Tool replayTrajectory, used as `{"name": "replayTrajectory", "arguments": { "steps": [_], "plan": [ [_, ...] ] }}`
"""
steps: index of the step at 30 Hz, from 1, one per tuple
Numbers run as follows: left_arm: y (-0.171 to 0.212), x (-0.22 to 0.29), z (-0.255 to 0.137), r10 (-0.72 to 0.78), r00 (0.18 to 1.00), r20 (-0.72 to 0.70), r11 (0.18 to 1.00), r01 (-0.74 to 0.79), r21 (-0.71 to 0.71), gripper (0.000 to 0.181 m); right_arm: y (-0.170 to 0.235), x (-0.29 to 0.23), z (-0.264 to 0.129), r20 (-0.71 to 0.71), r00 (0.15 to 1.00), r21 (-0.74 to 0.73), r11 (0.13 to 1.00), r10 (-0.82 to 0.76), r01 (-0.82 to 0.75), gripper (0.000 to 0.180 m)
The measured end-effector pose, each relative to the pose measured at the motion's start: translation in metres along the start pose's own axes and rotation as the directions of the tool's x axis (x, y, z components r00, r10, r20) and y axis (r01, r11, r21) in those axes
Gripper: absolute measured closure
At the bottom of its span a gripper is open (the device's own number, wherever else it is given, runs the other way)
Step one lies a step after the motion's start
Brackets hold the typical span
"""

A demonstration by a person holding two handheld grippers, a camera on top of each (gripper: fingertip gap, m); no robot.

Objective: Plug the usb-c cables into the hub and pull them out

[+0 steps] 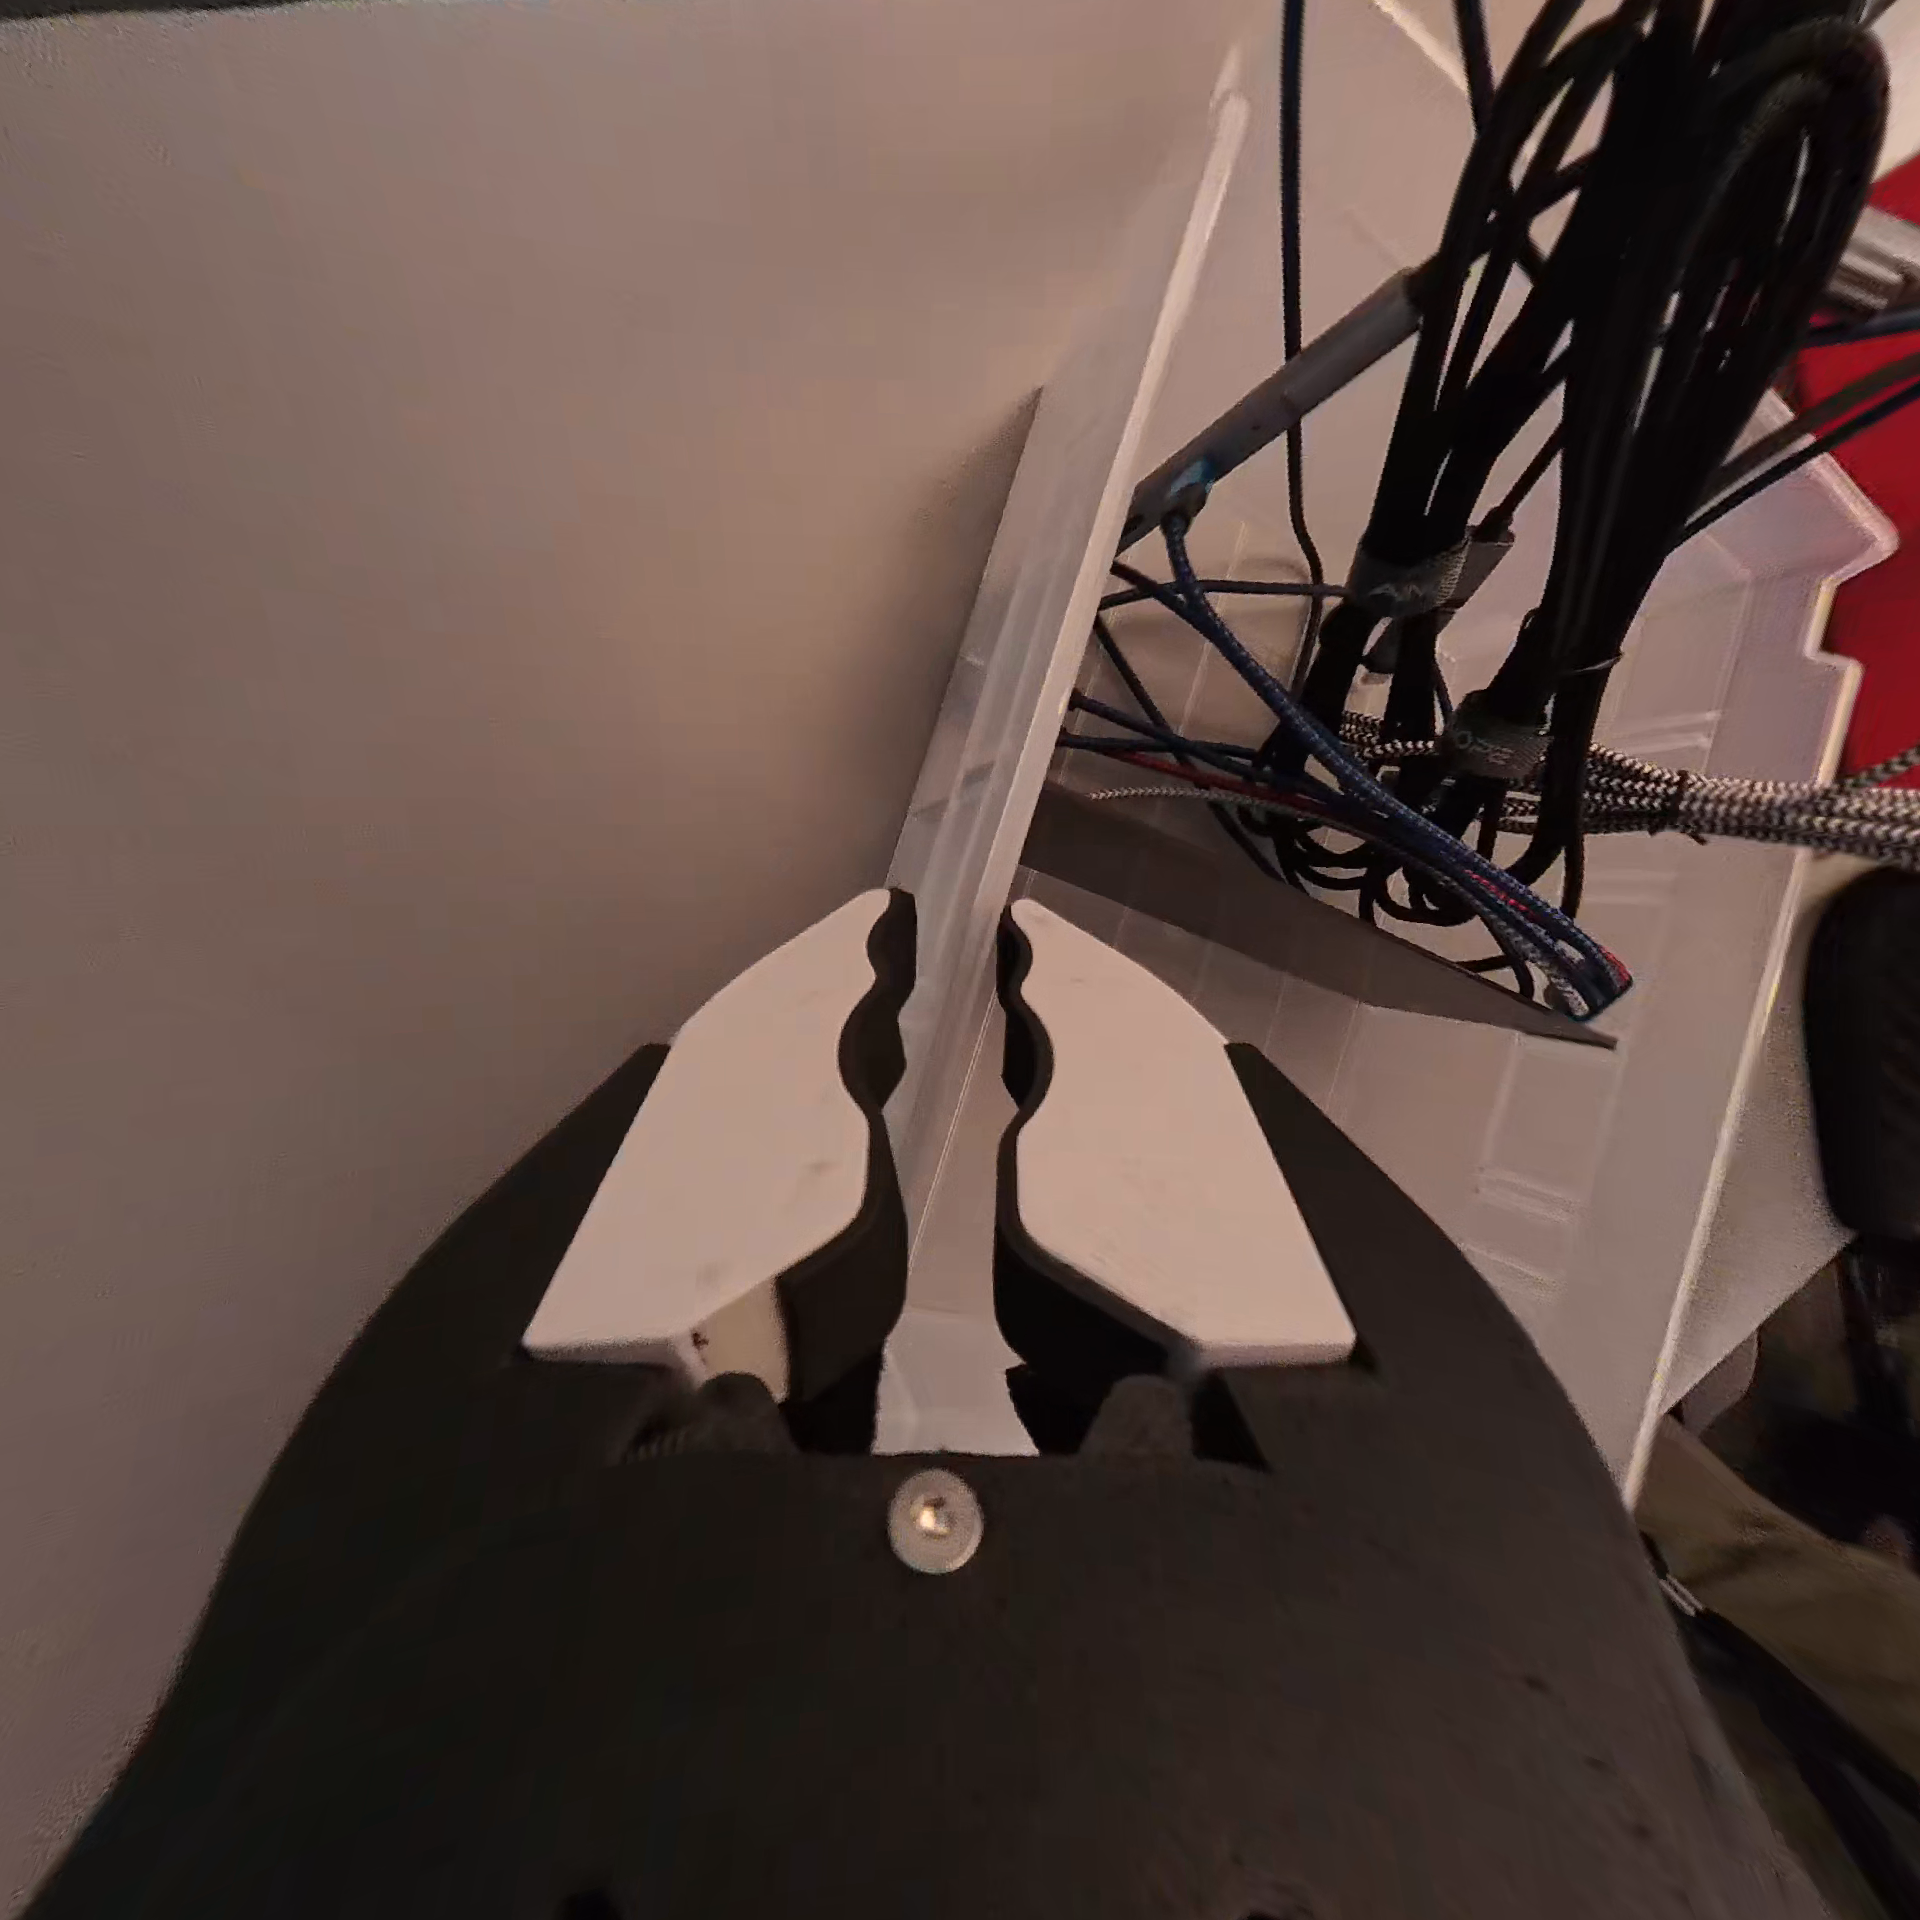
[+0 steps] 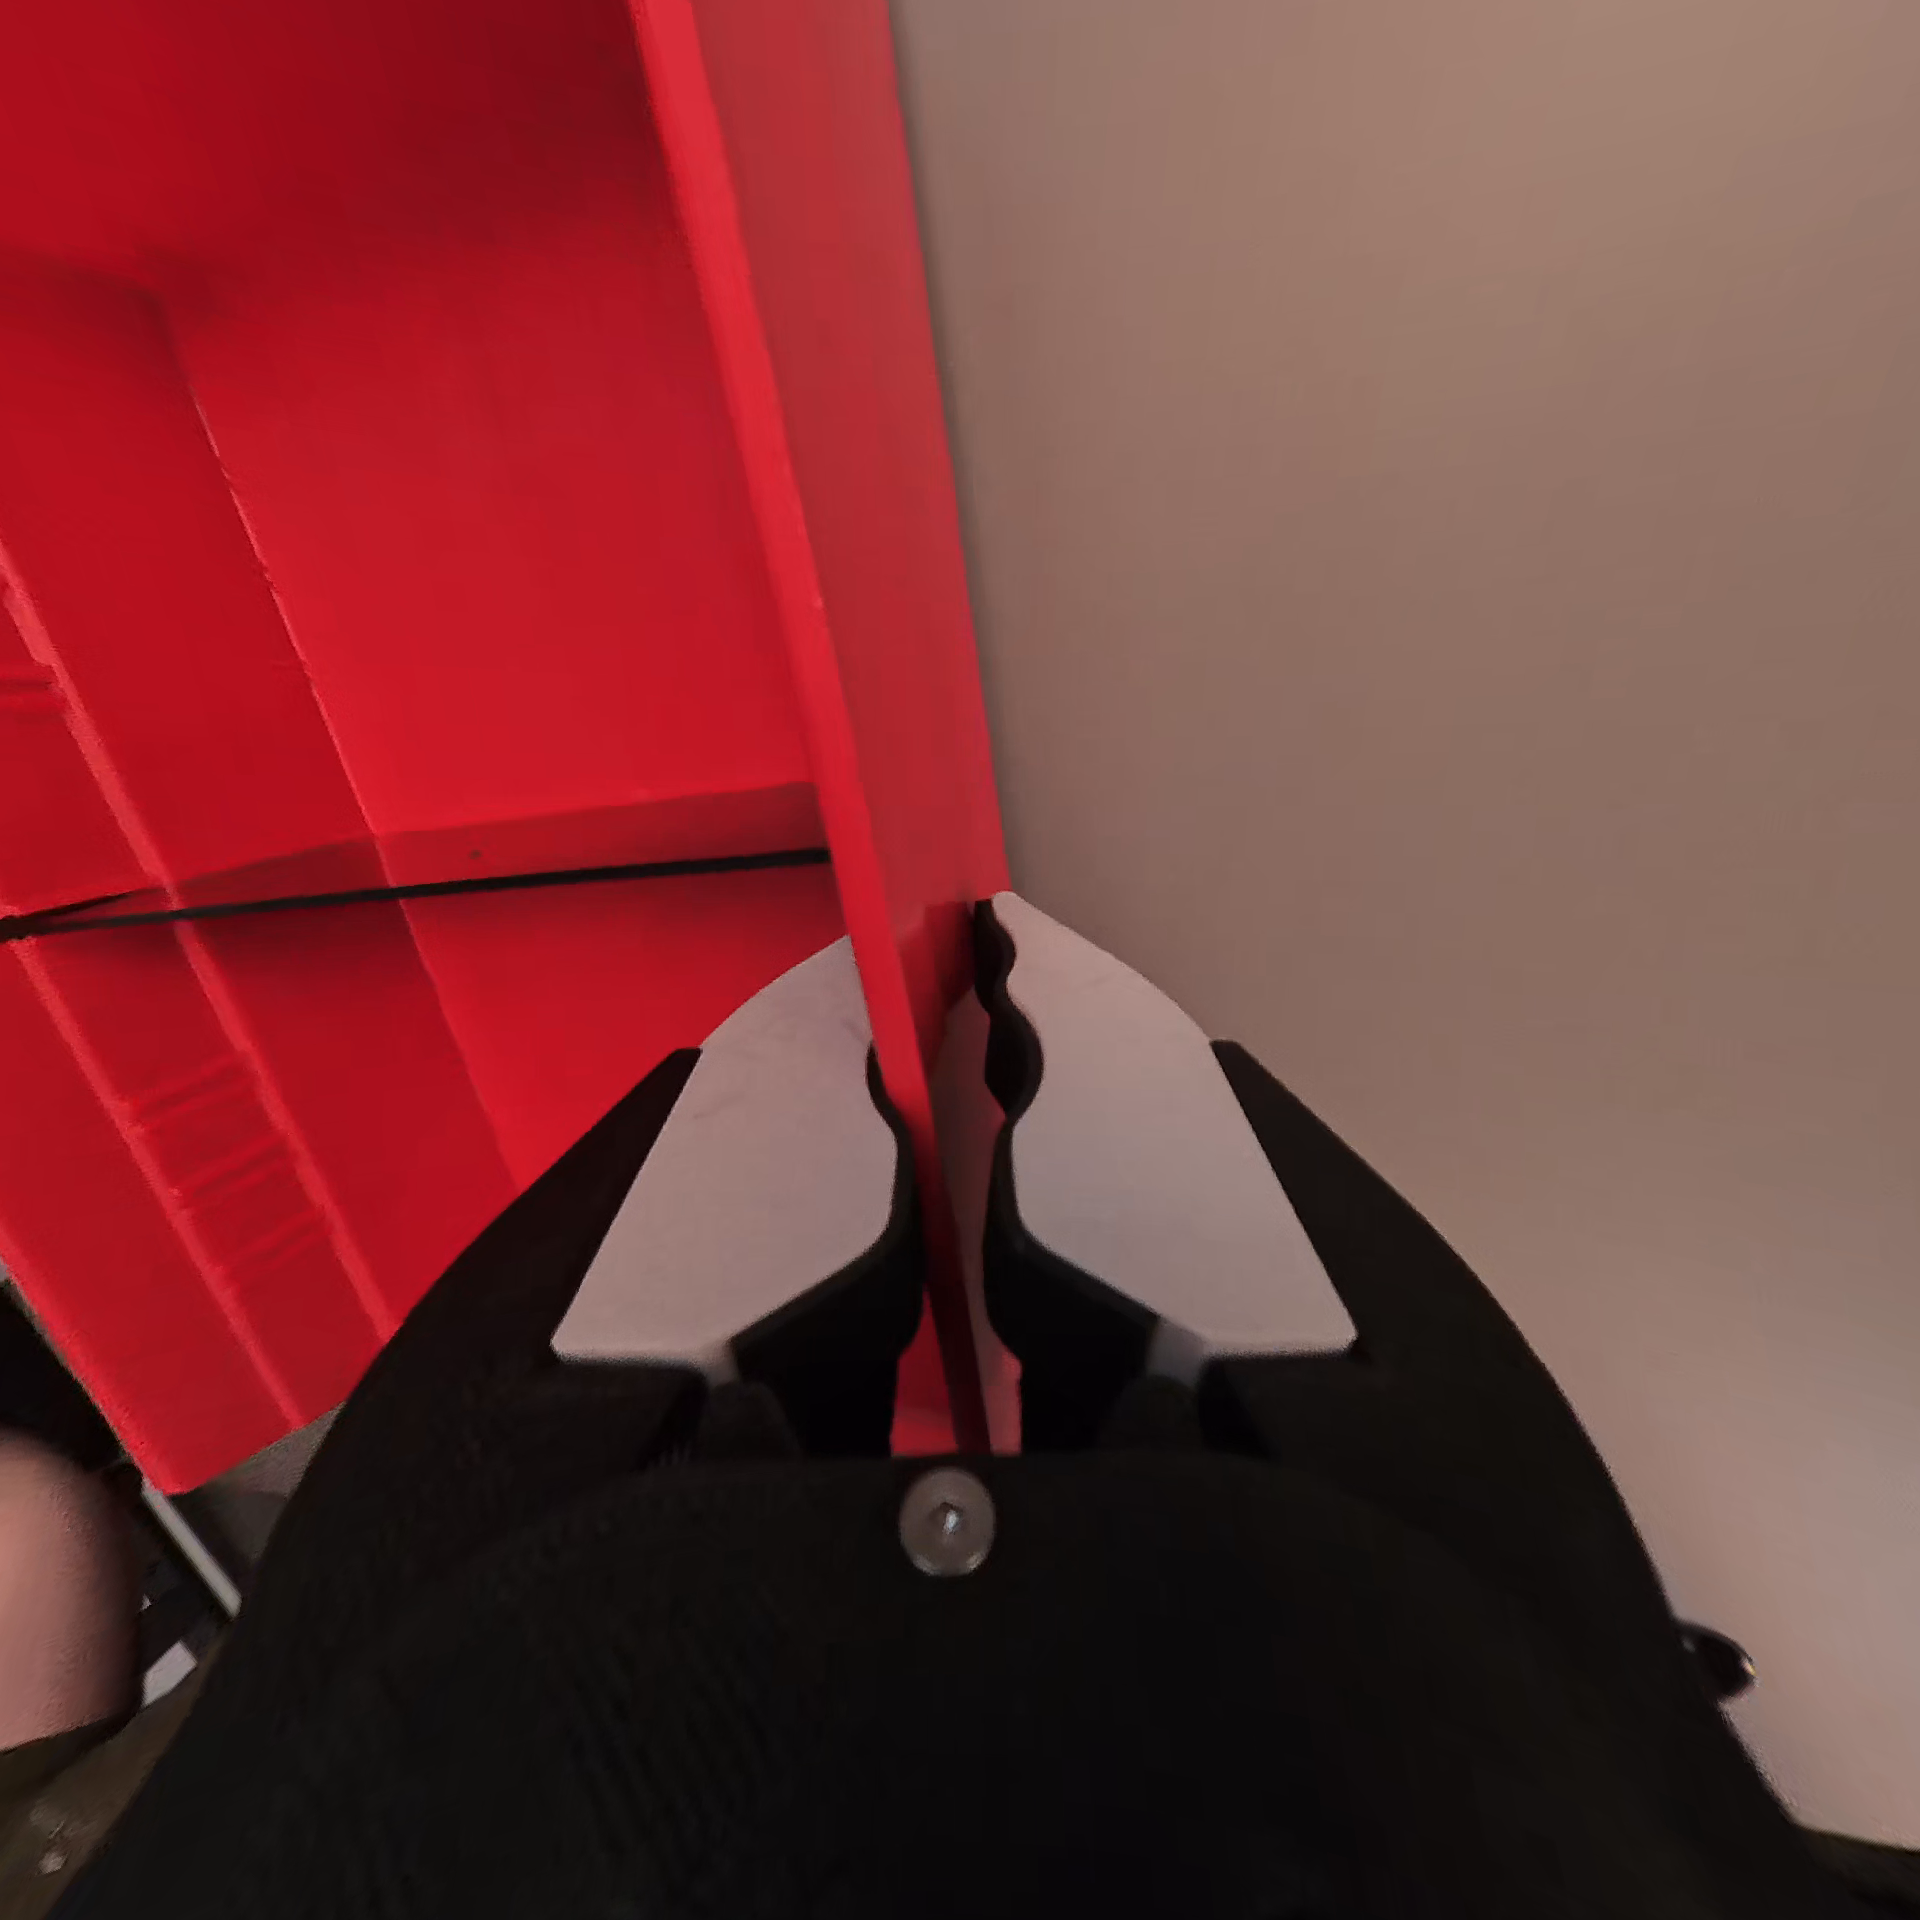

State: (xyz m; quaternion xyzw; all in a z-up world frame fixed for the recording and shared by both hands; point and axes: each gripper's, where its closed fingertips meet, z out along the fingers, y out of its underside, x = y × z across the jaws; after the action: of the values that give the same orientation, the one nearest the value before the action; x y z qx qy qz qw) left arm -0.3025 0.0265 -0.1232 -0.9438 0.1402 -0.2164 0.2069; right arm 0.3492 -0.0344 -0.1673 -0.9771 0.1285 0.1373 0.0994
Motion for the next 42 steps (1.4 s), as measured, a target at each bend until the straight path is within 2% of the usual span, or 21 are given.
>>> {"name": "replayTrajectory", "arguments": {
  "steps": [6, 10, 15, 23, 29, 42],
  "plan": [
    [0.023, -0.074, -0.045, -0.236, 0.971, 0.046, 0.965, 0.229, 0.125, 0.171, 0.000, -0.009, 0.006, -0.039, 0.997, 0.003, 0.998, -0.059, 0.059, 0.174],
    [0.041, -0.101, -0.068, -0.285, 0.956, 0.064, 0.947, 0.271, 0.173, 0.171, 0.003, -0.006, 0.005, -0.055, 0.995, -0.019, 0.996, -0.084, 0.083, 0.174],
    [0.050, -0.113, -0.079, -0.374, 0.927, 0.019, 0.907, 0.362, 0.218, 0.169, 0.003, 0.011, 0.001, -0.132, 0.982, -0.044, 0.991, -0.132, 0.128, 0.173],
    [0.048, -0.126, -0.085, -0.431, 0.902, -0.034, 0.857, 0.420, 0.300, 0.168, 0.008, 0.009, 0.001, -0.143, 0.973, -0.064, 0.983, -0.180, 0.172, 0.173],
    [0.052, -0.132, -0.090, -0.463, 0.886, -0.017, 0.834, 0.443, 0.330, 0.169, 0.017, 0.008, -0.001, -0.149, 0.965, -0.086, 0.975, -0.217, 0.205, 0.172],
    [0.064, -0.123, -0.092, -0.467, 0.883, -0.052, 0.844, 0.463, 0.270, 0.167, 0.010, 0.014, 0.000, -0.140, 0.965, -0.100, 0.973, -0.223, 0.210, 0.173]
  ]
}}
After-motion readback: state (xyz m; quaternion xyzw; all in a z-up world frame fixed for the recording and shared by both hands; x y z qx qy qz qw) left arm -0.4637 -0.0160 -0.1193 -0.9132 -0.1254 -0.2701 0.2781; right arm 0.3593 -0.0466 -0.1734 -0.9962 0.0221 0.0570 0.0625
